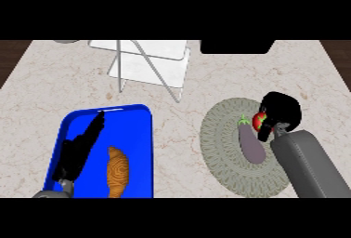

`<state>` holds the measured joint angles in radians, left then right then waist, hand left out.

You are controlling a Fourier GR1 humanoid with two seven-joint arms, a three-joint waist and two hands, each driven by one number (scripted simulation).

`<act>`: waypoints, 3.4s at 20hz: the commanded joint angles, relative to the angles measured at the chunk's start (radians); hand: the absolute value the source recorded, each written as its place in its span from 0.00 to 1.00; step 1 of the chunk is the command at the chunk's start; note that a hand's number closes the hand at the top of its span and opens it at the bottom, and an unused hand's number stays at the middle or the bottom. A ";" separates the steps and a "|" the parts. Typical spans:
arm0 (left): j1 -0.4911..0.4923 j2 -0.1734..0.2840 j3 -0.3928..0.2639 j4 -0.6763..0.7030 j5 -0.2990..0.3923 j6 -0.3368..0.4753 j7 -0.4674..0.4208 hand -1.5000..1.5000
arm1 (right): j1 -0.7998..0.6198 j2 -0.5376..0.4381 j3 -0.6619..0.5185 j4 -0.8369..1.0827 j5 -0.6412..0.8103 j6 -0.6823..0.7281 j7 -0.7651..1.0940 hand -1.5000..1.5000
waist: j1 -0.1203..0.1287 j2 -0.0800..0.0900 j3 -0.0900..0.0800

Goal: Pick the tomato from the placemat and place it in the tiered shelf

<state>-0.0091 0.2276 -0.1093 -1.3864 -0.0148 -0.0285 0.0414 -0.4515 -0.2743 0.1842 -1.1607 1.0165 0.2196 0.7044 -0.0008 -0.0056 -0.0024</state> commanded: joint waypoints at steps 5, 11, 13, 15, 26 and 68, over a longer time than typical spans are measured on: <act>-0.016 -0.002 0.001 0.004 -0.001 -0.010 0.028 0.50 | 0.043 0.267 0.263 -0.310 0.007 -0.078 0.489 1.00 | 0.008 -0.007 0.001; 0.000 -0.013 -0.006 0.021 -0.016 0.002 0.009 0.50 | -0.091 0.272 0.433 -0.460 0.089 -0.057 0.778 1.00 | 0.015 -0.012 -0.002; -0.005 -0.023 -0.020 0.020 -0.030 0.013 0.026 0.50 | -0.135 0.273 0.433 -0.520 0.157 -0.016 0.780 1.00 | 0.000 -0.017 -0.002; -0.042 0.005 0.015 0.020 -0.004 -0.011 0.037 0.50 | -0.185 0.273 0.411 -0.548 0.191 -0.064 0.781 1.00 | 0.003 -0.010 -0.001; -0.039 -0.036 -0.025 0.007 -0.030 0.004 0.039 0.50 | -0.537 0.273 0.200 -0.435 0.239 -0.016 0.783 1.00 | 0.039 0.001 -0.001; -0.074 -0.048 -0.040 0.028 -0.062 -0.039 0.002 0.50 | -0.953 0.274 -0.599 0.591 -0.300 -1.013 -0.096 0.00 | 0.117 0.037 0.002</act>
<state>-0.0967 0.1901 -0.1340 -1.3619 -0.0620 -0.0754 0.0379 -1.3960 -0.0017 -0.4158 -0.5993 0.7851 -0.6452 0.7113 0.1129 0.0356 0.0016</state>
